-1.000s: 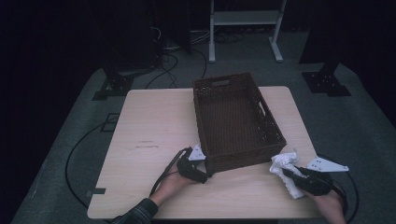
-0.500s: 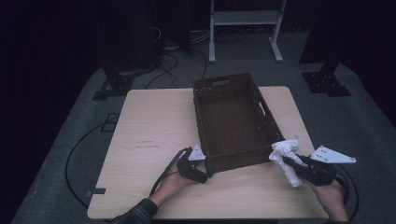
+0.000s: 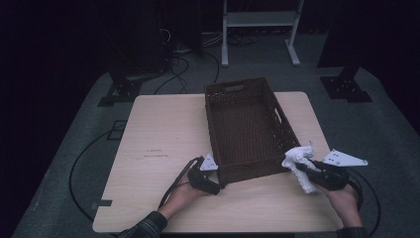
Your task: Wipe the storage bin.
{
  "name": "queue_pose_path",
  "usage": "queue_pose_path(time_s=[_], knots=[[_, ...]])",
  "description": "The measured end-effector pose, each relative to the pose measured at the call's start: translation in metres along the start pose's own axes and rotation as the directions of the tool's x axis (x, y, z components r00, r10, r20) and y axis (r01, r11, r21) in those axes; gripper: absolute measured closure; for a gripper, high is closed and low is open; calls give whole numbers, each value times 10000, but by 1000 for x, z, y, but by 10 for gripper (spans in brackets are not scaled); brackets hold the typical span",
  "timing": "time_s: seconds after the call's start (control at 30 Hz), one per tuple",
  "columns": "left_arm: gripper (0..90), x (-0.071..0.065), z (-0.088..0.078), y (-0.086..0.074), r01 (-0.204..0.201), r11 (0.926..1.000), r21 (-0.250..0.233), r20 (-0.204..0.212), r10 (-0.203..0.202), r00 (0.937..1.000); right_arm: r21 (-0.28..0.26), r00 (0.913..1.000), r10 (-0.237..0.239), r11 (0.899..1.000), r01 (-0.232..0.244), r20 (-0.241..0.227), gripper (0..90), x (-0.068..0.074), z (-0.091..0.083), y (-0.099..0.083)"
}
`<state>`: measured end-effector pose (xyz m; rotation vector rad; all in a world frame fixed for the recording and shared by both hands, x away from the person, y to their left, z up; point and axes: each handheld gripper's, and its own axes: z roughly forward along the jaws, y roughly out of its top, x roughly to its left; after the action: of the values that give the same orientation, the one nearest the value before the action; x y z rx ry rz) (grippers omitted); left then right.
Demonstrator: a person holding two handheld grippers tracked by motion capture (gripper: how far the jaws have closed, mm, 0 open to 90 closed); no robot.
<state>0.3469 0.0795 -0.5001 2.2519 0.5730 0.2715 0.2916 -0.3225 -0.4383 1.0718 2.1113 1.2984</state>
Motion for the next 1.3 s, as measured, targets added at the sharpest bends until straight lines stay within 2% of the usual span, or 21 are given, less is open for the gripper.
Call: queue_pose_path(time_s=[0.23, 0.57, 0.73, 1.03, 1.1, 1.3], knots=[[171, 0, 0, 0, -2, 10000, -2, 1, 2, 10000, 367, 10000, 66, 9993, -66, 8, 710, -3, 9, -8], [171, 0, 0, 0, 2, 10000, -4, 2, -2, 10000, 599, 9998, 176, 9981, -174, -32, 710, -5, 16, -14], [171, 0, 0, 0, 0, 10000, -4, -1, 0, 10000, 1527, 9997, 212, 9881, -186, -157, 710, -6, 30, -25], [171, 0, 0, 0, 0, 10000, 0, -2, 0, 10000, 1995, 9989, 355, 9795, -286, -312, 709, -7, 40, -32], [171, 0, 0, 0, 4, 10000, -6, 0, -4, 10000, 2355, 9993, 193, 9718, -112, -325, 708, -6, 46, -37], [171, 0, 0, 0, 2, 10000, -8, -1, -2, 10000, 2361, 9991, 251, 9716, -161, -349, 707, -6, 47, -37]])
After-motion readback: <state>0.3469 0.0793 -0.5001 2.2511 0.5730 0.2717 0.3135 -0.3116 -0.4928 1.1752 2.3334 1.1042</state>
